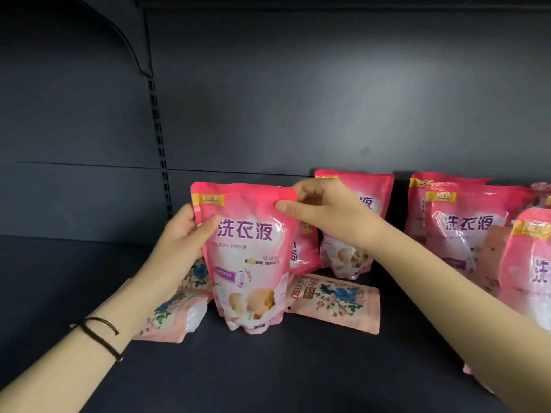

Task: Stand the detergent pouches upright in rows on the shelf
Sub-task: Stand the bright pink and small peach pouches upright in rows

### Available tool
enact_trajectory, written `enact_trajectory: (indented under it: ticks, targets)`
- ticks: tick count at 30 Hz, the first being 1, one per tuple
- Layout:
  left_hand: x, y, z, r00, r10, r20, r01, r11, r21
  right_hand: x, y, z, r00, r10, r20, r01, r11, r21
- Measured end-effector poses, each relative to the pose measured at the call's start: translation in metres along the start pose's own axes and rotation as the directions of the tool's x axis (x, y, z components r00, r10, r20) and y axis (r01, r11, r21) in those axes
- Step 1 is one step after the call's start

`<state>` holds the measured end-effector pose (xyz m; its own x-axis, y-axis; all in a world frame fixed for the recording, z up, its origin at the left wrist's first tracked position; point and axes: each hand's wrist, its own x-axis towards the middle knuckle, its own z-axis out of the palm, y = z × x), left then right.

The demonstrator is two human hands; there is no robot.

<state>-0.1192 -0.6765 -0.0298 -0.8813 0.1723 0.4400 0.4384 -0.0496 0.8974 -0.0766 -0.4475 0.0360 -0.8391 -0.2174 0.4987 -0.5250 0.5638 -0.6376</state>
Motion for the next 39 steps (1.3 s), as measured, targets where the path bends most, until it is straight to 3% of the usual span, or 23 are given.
enact_trajectory:
  ticks: [3, 7, 9, 11, 12, 14, 17, 20, 24, 27, 31, 36, 39]
  targets:
    - [-0.004, 0.000, -0.009, 0.999, 0.034, -0.005, -0.034, 0.996, 0.086, -0.008, 0.001, 0.010, 1.000, 0.015, 0.019, -0.016, 0.999, 0.046]
    - [-0.003, 0.014, -0.015, 0.995, 0.095, 0.035, -0.101, 0.909, 0.405, -0.007, -0.001, 0.007, 0.999, -0.031, -0.012, 0.030, 0.998, -0.062]
    - [-0.006, 0.024, -0.020, 0.994, 0.062, 0.094, -0.109, 0.735, 0.669, -0.007, -0.003, 0.002, 0.998, -0.068, 0.015, 0.069, 0.987, -0.148]
    - [-0.007, 0.032, -0.025, 0.991, -0.005, 0.131, -0.117, 0.418, 0.901, -0.008, -0.006, -0.002, 0.994, -0.095, 0.061, 0.107, 0.958, -0.266]
    - [-0.007, 0.035, -0.026, 0.991, -0.019, 0.136, -0.126, 0.271, 0.954, -0.009, -0.008, -0.003, 0.990, -0.099, 0.098, 0.127, 0.931, -0.341]
    - [-0.007, 0.042, -0.025, 0.986, -0.035, 0.163, -0.160, 0.070, 0.985, -0.011, -0.011, -0.007, 0.979, -0.059, 0.194, 0.151, 0.853, -0.500]
    - [-0.014, 0.052, -0.016, 0.971, -0.022, 0.238, -0.238, -0.106, 0.965, -0.020, -0.012, -0.015, 0.942, 0.123, 0.312, 0.127, 0.732, -0.670]
    - [-0.028, 0.054, 0.003, 0.944, 0.004, 0.331, -0.328, -0.114, 0.938, -0.032, -0.007, -0.021, 0.901, 0.240, 0.361, 0.129, 0.646, -0.752]
    - [-0.052, 0.040, 0.049, 0.880, 0.018, 0.475, -0.475, 0.008, 0.880, -0.049, 0.001, -0.034, 0.859, 0.367, 0.356, 0.088, 0.580, -0.810]
    - [-0.060, 0.024, 0.085, 0.828, -0.011, 0.560, -0.559, 0.044, 0.828, -0.060, 0.006, -0.046, 0.828, 0.430, 0.361, 0.090, 0.533, -0.841]
    - [-0.061, 0.006, 0.124, 0.817, -0.041, 0.575, -0.575, 0.017, 0.818, -0.075, 0.014, -0.061, 0.800, 0.463, 0.382, 0.154, 0.456, -0.876]
    - [-0.056, 0.005, 0.146, 0.805, -0.090, 0.587, -0.591, -0.029, 0.806, -0.085, 0.021, -0.075, 0.770, 0.476, 0.426, 0.211, 0.439, -0.873]
    - [-0.045, 0.013, 0.154, 0.808, -0.126, 0.575, -0.581, -0.006, 0.814, -0.088, 0.025, -0.073, 0.770, 0.483, 0.417, 0.196, 0.443, -0.875]
